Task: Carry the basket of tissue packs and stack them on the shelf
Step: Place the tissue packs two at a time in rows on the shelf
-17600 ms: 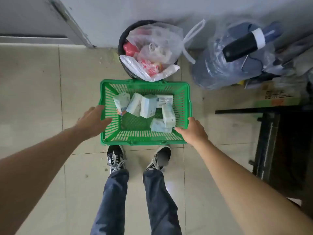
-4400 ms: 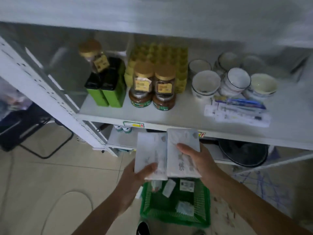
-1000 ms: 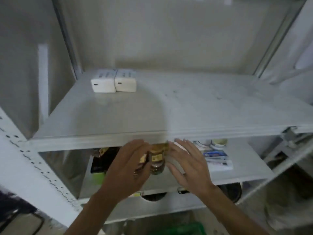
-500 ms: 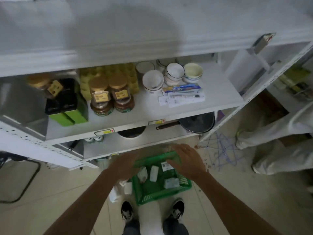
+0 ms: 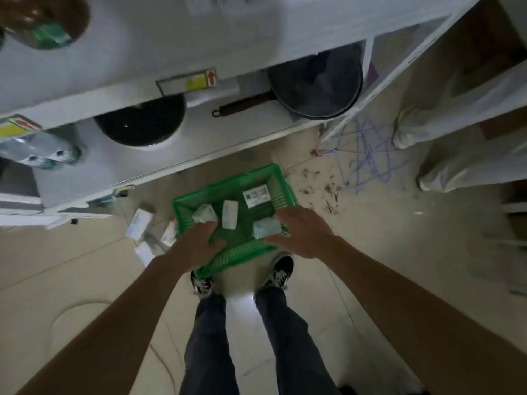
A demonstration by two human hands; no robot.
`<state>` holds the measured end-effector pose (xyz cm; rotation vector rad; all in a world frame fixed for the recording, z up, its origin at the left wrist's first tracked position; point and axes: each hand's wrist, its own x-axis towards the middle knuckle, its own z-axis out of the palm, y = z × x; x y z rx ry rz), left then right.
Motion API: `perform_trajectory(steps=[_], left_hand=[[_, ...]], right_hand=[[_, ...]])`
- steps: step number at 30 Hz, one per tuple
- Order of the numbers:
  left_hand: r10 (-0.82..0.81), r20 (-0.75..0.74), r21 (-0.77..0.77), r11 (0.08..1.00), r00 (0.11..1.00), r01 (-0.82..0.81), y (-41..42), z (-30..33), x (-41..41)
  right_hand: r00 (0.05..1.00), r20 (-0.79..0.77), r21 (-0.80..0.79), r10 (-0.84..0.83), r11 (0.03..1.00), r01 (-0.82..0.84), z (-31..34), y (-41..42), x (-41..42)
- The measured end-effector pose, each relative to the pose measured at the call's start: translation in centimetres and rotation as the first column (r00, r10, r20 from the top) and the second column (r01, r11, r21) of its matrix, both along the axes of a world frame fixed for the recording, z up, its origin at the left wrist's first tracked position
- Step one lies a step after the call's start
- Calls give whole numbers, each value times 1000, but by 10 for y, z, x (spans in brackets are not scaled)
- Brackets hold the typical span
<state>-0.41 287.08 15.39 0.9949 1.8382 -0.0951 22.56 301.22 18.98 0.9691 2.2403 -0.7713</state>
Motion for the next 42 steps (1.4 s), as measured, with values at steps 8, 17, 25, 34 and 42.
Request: perform_trajectory(steps=[8,17,25,34,42], left_hand=[[77,49,-55,996,996,-75,4,-159,9],[48,76,-117,992,996,-39,10,-282,23],[25,21,-77,997,999,-23,26,-375,2],[110,-78,-5,994,991,-111,35,-442,9],[278,-209,-19,957,938,-288,50,-469,41]], right_hand=[[995,98,-133,6,991,7,-176,1,5],[982,184,-174,54,985,-22,-329,-1,18],[990,144,-165,-10,986,34,-425,8,3],[992,99,-145,73,988,-59,-493,1,-6],[980,100,72,172,981,-180,-523,-9,-5]])
